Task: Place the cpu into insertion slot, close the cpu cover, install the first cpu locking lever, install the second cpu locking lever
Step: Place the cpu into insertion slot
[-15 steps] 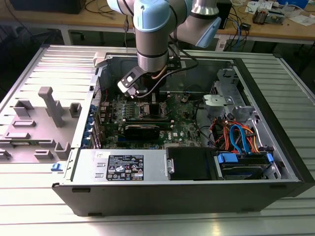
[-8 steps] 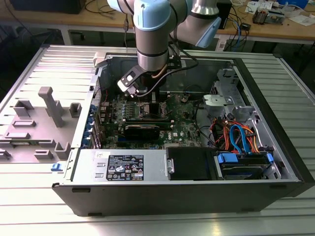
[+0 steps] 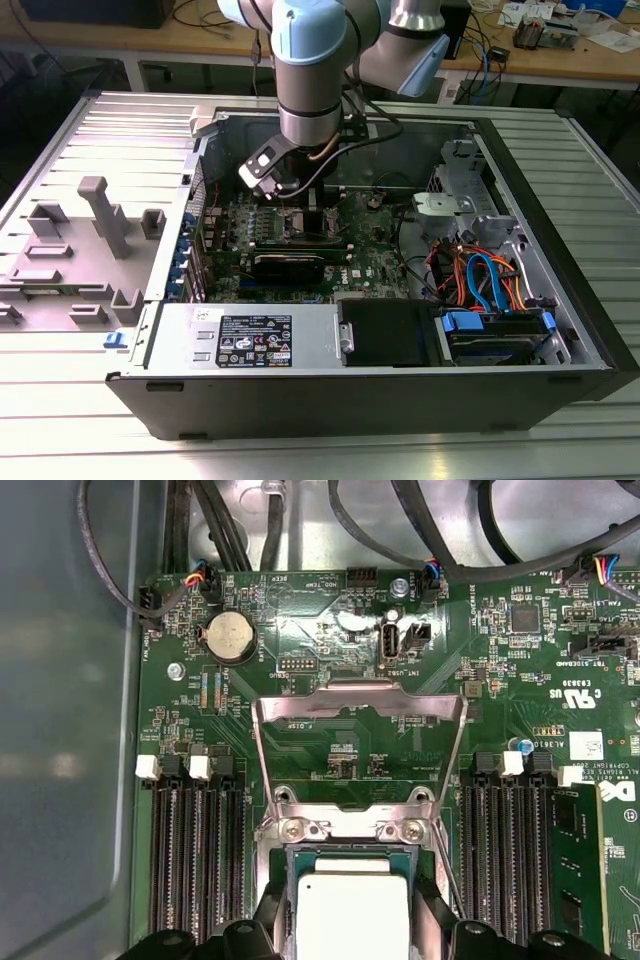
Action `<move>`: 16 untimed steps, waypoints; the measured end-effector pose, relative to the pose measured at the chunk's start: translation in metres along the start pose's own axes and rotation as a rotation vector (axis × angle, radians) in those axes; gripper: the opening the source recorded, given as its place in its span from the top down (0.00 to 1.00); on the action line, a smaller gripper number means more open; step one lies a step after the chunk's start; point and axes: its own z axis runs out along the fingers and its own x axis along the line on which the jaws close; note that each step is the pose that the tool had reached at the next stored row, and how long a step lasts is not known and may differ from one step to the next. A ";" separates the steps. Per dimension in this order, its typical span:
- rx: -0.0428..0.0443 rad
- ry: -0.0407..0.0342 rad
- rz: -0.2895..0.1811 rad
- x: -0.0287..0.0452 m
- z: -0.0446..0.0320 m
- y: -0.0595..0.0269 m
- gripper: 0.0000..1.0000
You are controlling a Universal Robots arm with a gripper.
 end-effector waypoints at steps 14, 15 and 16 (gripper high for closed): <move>0.0006 -0.0051 -0.040 -0.0002 0.0002 0.0002 0.45; 0.0006 -0.0051 -0.040 -0.0002 0.0002 0.0002 0.45; 0.0004 -0.0048 -0.040 -0.0001 0.0003 0.0002 0.45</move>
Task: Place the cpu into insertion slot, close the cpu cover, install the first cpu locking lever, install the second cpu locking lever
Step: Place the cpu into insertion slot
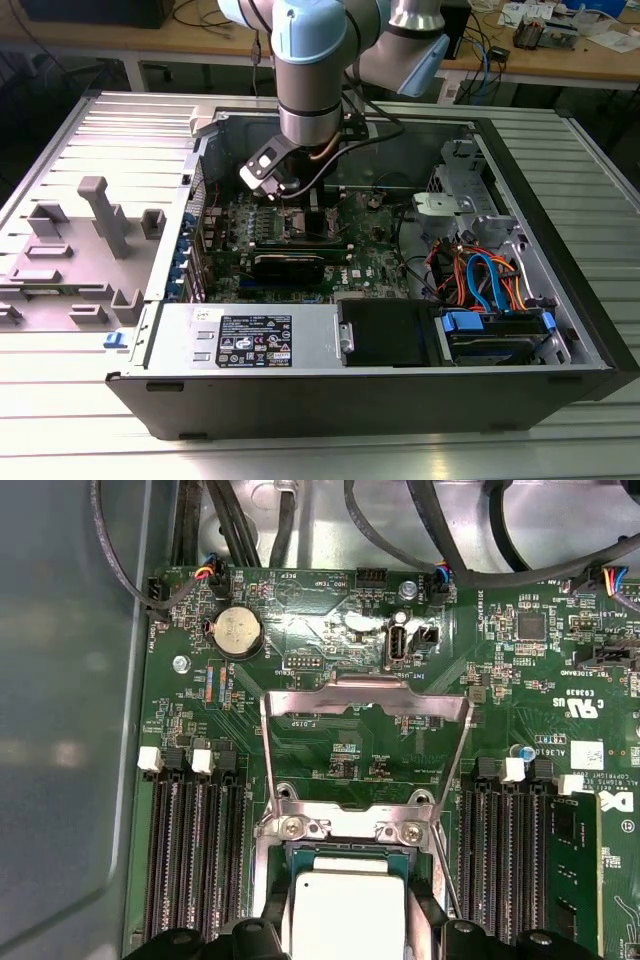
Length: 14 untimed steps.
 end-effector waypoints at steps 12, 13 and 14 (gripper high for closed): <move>0.0002 -0.0003 0.000 0.0000 -0.0049 0.0003 0.38; 0.0001 -0.0001 0.000 0.0001 -0.0053 0.0004 0.38; 0.0000 0.0002 -0.002 0.0001 -0.0053 0.0005 0.38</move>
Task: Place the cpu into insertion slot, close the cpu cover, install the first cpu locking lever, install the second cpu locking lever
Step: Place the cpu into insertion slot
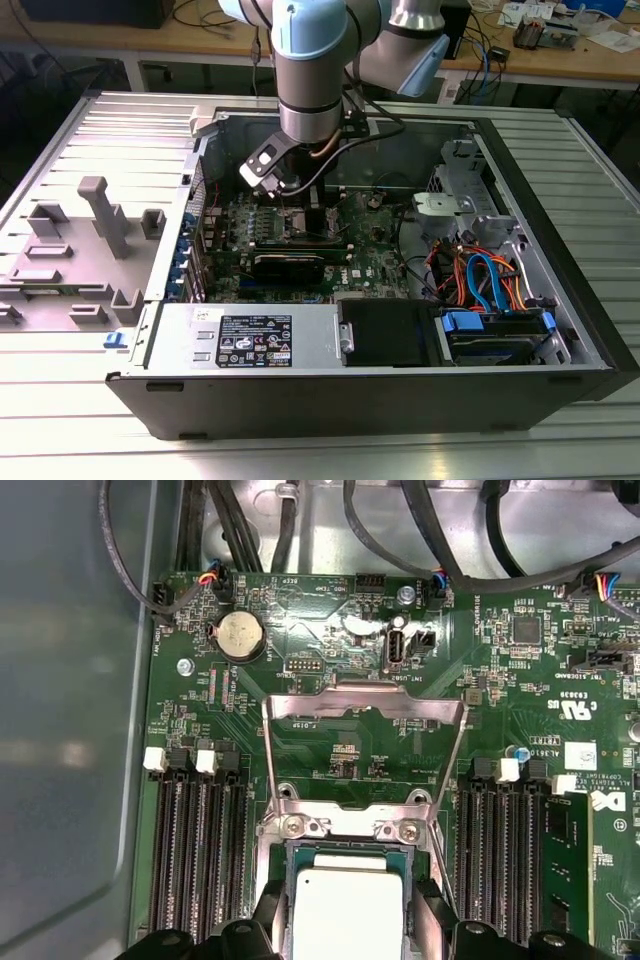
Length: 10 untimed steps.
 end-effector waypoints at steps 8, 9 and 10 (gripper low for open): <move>0.0003 0.0002 -0.008 0.0000 -0.0003 -0.0016 0.38; 0.0003 0.0003 -0.008 0.0000 -0.0002 -0.0017 0.38; 0.0003 0.0002 -0.008 0.0000 -0.0003 -0.0018 0.38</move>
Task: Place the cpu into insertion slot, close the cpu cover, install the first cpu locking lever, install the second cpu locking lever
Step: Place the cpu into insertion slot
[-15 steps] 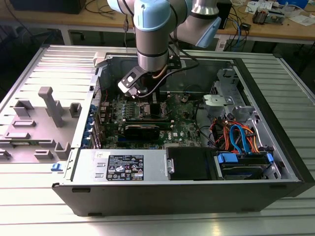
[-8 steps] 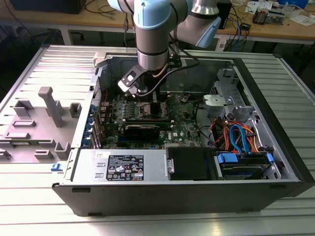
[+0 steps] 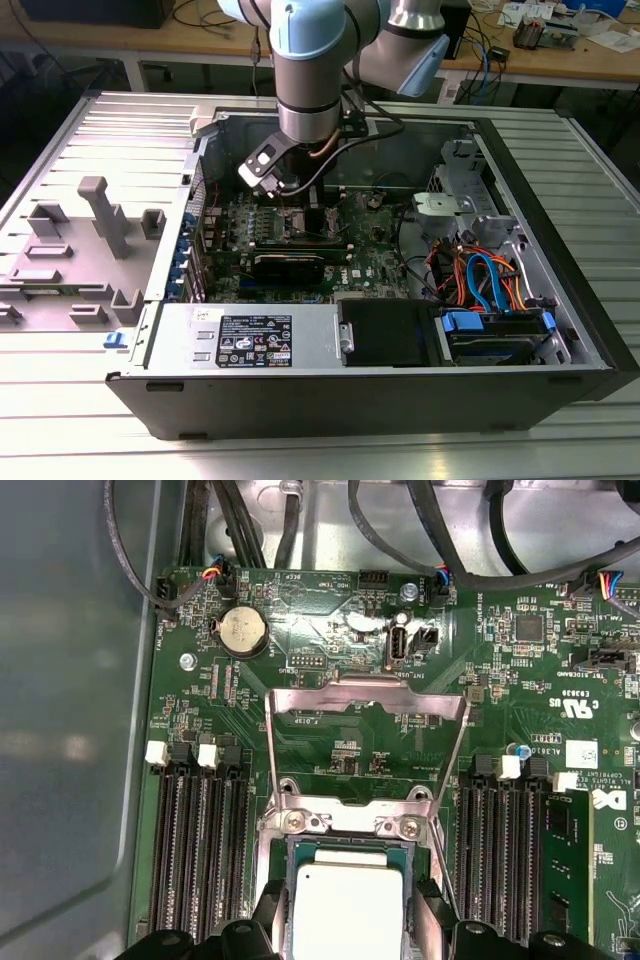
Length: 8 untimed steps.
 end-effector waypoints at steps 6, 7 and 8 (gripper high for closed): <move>0.0033 0.0002 0.000 0.0001 -0.0071 0.0006 0.38; 0.0042 0.0002 0.000 0.0001 -0.0081 0.0007 0.38; 0.0060 0.0005 0.001 0.0001 -0.0096 0.0010 0.38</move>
